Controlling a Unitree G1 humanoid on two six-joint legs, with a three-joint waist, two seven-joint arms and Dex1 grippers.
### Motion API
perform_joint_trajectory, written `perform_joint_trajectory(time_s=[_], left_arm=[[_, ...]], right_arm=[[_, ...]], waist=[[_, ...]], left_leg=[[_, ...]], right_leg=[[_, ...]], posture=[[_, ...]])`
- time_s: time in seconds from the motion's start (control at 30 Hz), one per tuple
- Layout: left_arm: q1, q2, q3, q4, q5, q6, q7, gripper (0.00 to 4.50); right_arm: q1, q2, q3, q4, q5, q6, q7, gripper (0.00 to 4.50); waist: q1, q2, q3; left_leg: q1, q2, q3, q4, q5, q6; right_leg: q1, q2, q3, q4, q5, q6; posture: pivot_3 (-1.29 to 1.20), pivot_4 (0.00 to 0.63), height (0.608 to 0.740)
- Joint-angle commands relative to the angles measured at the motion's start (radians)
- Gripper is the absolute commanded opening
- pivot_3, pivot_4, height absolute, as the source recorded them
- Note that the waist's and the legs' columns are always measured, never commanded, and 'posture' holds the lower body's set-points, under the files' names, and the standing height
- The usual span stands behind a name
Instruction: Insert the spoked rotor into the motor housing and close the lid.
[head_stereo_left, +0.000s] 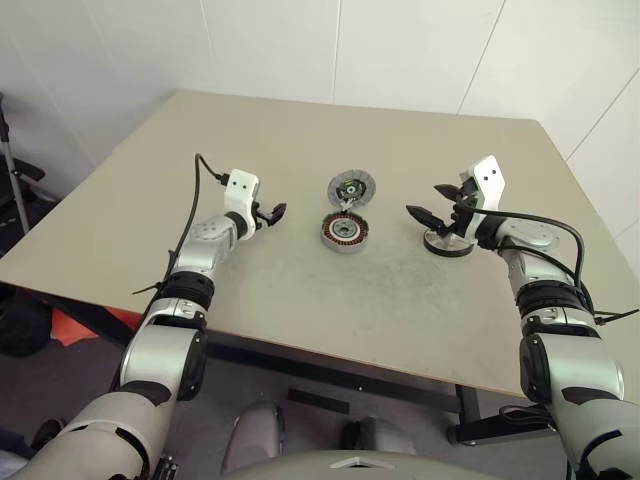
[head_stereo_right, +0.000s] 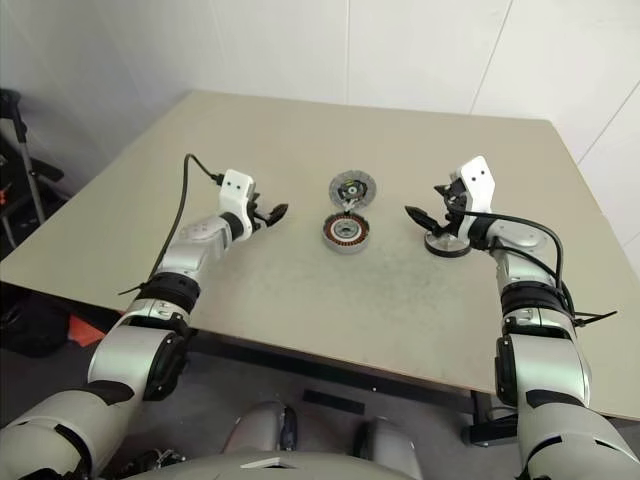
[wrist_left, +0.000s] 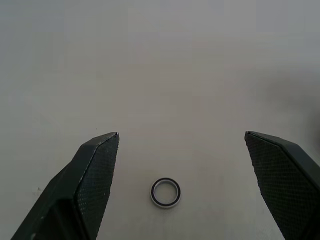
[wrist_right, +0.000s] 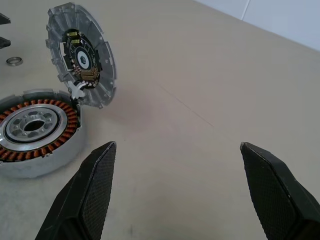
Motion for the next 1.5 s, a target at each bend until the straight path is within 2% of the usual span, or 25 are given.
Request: perform_joint_trajectory(time_s=[0.03, 0.73, 1.17, 1.27, 1.5], left_arm=[[-0.046, 0.012, 0.009, 0.058, 0.024, -0.051, 0.052, 4.27], [-0.098, -0.027, 0.005, 0.127, 0.035, 0.055, 0.033, 4.27], [-0.056, -0.031, -0.019, 0.253, 0.114, -0.287, 0.103, 4.27], [-0.056, -0.039, -0.004, 0.283, 0.1, -0.293, 0.094, 4.27], [-0.093, -0.058, 0.064, 0.309, 0.03, -0.178, 0.049, 4.27]], right_arm=[[-0.009, -0.021, -0.014, -0.065, 0.017, 0.007, -0.015, 4.5], [-0.009, 0.005, -0.014, -0.115, 0.029, 0.031, -0.053, 4.5], [-0.014, 0.004, -0.021, -0.098, 0.035, 0.018, -0.064, 4.5], [-0.017, 0.002, -0.023, -0.096, 0.04, 0.016, -0.064, 4.5], [-0.013, 0.003, -0.022, -0.084, 0.045, 0.002, -0.071, 4.5]], waist=[[0.0, 0.0, 0.0], [0.007, 0.0, 0.0], [0.007, 0.0, 0.0], [0.008, 0.0, 0.0], [0.008, 0.0, 0.0]], left_leg=[[-0.001, 0.0, 0.0, 0.0, 0.0, 0.0], [-0.002, 0.0, 0.0, 0.004, 0.0, 0.001], [-0.002, 0.0, -0.001, 0.004, 0.0, 0.001], [-0.002, 0.0, -0.001, 0.004, 0.0, 0.001], [-0.002, 0.0, -0.001, 0.004, 0.0, 0.001]], right_leg=[[-0.001, 0.0, 0.0, 0.0, 0.0, 0.0], [-0.001, -0.001, 0.0, 0.002, 0.0, 0.0], [-0.001, -0.001, -0.001, 0.002, 0.0, 0.0], [-0.001, -0.001, -0.001, 0.002, 0.001, 0.001], [-0.001, -0.002, -0.001, 0.002, 0.0, 0.0]], posture=[[0.0, 0.0, 0.74], [0.0, 0.0, 0.74], [0.0, 0.0, 0.74], [0.0, 0.0, 0.74], [0.0, 0.0, 0.74]])
